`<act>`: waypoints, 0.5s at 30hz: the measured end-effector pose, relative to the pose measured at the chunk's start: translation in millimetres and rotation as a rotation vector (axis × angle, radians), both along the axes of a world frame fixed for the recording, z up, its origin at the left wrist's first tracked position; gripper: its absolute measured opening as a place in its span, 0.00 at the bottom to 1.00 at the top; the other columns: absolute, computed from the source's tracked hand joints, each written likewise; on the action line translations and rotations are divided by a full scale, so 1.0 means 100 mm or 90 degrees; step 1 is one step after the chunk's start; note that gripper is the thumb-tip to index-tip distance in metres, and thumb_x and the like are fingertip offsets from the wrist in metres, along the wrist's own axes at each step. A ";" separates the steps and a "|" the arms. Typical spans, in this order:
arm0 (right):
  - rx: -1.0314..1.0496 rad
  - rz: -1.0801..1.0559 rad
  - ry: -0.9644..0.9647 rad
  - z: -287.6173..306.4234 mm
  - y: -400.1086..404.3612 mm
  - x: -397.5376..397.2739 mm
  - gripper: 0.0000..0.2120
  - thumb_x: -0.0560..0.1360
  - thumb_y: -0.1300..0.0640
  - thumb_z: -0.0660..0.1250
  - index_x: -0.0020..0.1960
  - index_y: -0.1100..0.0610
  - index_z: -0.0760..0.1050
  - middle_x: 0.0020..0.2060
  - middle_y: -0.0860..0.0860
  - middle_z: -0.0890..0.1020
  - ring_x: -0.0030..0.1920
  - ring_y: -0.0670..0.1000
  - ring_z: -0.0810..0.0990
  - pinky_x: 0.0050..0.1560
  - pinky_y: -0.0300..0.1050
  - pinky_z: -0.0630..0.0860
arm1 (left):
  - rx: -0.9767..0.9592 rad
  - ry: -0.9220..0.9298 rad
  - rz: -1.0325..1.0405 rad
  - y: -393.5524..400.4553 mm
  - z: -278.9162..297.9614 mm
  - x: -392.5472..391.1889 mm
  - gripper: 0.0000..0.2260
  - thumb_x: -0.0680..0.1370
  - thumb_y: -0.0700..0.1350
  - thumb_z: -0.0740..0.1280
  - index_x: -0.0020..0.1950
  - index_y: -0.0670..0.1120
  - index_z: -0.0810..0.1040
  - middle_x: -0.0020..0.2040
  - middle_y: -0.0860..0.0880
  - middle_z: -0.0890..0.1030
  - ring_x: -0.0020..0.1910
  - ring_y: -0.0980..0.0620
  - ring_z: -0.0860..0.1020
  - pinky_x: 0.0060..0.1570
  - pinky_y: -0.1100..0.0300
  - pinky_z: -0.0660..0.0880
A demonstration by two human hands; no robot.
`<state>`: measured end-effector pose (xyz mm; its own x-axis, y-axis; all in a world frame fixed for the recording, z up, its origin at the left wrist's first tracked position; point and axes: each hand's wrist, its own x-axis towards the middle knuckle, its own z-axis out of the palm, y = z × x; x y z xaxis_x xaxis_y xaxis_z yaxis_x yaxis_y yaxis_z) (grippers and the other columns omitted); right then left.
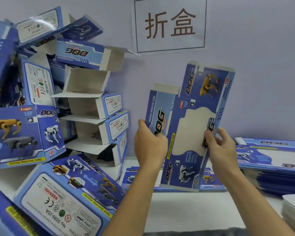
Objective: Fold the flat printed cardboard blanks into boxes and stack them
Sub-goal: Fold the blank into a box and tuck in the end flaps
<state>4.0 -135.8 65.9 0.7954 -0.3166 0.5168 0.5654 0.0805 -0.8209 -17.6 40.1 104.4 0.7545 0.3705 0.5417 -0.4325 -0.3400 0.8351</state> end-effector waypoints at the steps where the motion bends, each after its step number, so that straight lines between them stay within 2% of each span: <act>1: 0.007 0.000 -0.004 0.02 0.00 -0.01 0.03 0.82 0.53 0.62 0.52 0.50 0.74 0.40 0.44 0.86 0.39 0.43 0.85 0.32 0.39 0.80 | 0.002 0.015 0.002 -0.04 0.06 0.01 0.12 0.77 0.40 0.67 0.56 0.50 0.68 0.53 0.51 0.78 0.52 0.48 0.79 0.50 0.45 0.81; 3: 0.013 0.011 -0.004 0.05 -0.01 -0.02 0.03 0.82 0.53 0.62 0.53 0.49 0.74 0.40 0.44 0.86 0.40 0.43 0.85 0.33 0.40 0.81 | -0.021 0.016 0.000 -0.12 0.10 0.02 0.12 0.77 0.43 0.66 0.58 0.50 0.68 0.53 0.52 0.77 0.52 0.48 0.78 0.55 0.42 0.78; 5: 0.020 0.043 0.001 0.06 -0.02 -0.04 0.04 0.81 0.52 0.63 0.56 0.48 0.75 0.44 0.44 0.86 0.43 0.45 0.85 0.36 0.44 0.83 | -0.057 -0.009 -0.020 -0.16 -0.01 0.03 0.13 0.77 0.44 0.66 0.61 0.50 0.70 0.54 0.51 0.78 0.53 0.48 0.78 0.56 0.43 0.78; 6: 0.018 0.058 0.003 0.06 -0.02 -0.05 0.06 0.81 0.52 0.63 0.57 0.48 0.74 0.47 0.44 0.85 0.46 0.46 0.85 0.39 0.47 0.83 | -0.073 -0.018 -0.041 -0.16 -0.08 0.03 0.14 0.78 0.45 0.66 0.63 0.50 0.70 0.56 0.51 0.78 0.53 0.50 0.79 0.54 0.49 0.80; 7: 0.009 0.067 0.001 0.06 -0.02 -0.05 0.06 0.81 0.52 0.63 0.57 0.47 0.74 0.49 0.45 0.85 0.48 0.48 0.85 0.42 0.48 0.83 | -0.086 -0.020 -0.069 -0.14 -0.16 0.03 0.15 0.79 0.44 0.66 0.65 0.49 0.70 0.57 0.51 0.78 0.53 0.52 0.79 0.49 0.60 0.81; 8: -0.003 0.070 -0.002 0.06 -0.02 -0.05 0.07 0.80 0.52 0.63 0.58 0.47 0.74 0.50 0.46 0.85 0.50 0.49 0.85 0.42 0.48 0.83 | -0.095 -0.014 -0.101 -0.11 -0.21 0.04 0.15 0.80 0.44 0.66 0.66 0.49 0.69 0.58 0.51 0.78 0.52 0.54 0.79 0.42 0.70 0.78; 9: -0.013 0.071 -0.005 0.06 0.00 -0.07 0.08 0.80 0.52 0.64 0.59 0.47 0.74 0.51 0.46 0.84 0.50 0.48 0.85 0.41 0.46 0.83 | -0.102 -0.003 -0.131 -0.07 -0.25 0.05 0.16 0.80 0.43 0.65 0.67 0.49 0.69 0.58 0.52 0.79 0.51 0.57 0.79 0.36 0.75 0.75; 11: -0.032 0.067 -0.008 0.06 0.06 -0.08 0.12 0.80 0.52 0.64 0.63 0.49 0.73 0.52 0.47 0.84 0.51 0.48 0.84 0.40 0.44 0.82 | -0.111 -0.004 -0.185 0.02 -0.29 0.05 0.17 0.81 0.43 0.65 0.68 0.51 0.68 0.57 0.59 0.79 0.50 0.66 0.78 0.34 0.78 0.72; 13: -0.054 0.062 -0.008 0.06 0.13 -0.11 0.16 0.79 0.52 0.65 0.67 0.50 0.70 0.56 0.48 0.82 0.54 0.49 0.83 0.46 0.48 0.83 | -0.121 -0.022 -0.228 0.09 -0.28 0.04 0.16 0.81 0.45 0.66 0.67 0.55 0.68 0.51 0.68 0.78 0.49 0.76 0.75 0.34 0.80 0.71; 15: -0.060 0.065 -0.014 0.07 0.18 -0.13 0.19 0.79 0.51 0.65 0.69 0.50 0.69 0.58 0.49 0.81 0.56 0.50 0.82 0.48 0.47 0.82 | -0.122 -0.034 -0.247 0.14 -0.22 0.01 0.16 0.80 0.54 0.66 0.66 0.60 0.66 0.47 0.79 0.74 0.49 0.81 0.72 0.35 0.81 0.71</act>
<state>-8.7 -117.4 73.4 0.8095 -0.1834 0.5577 0.5757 0.0620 -0.8153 -16.9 53.8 82.7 0.8308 0.1626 0.5323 -0.5414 0.0147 0.8406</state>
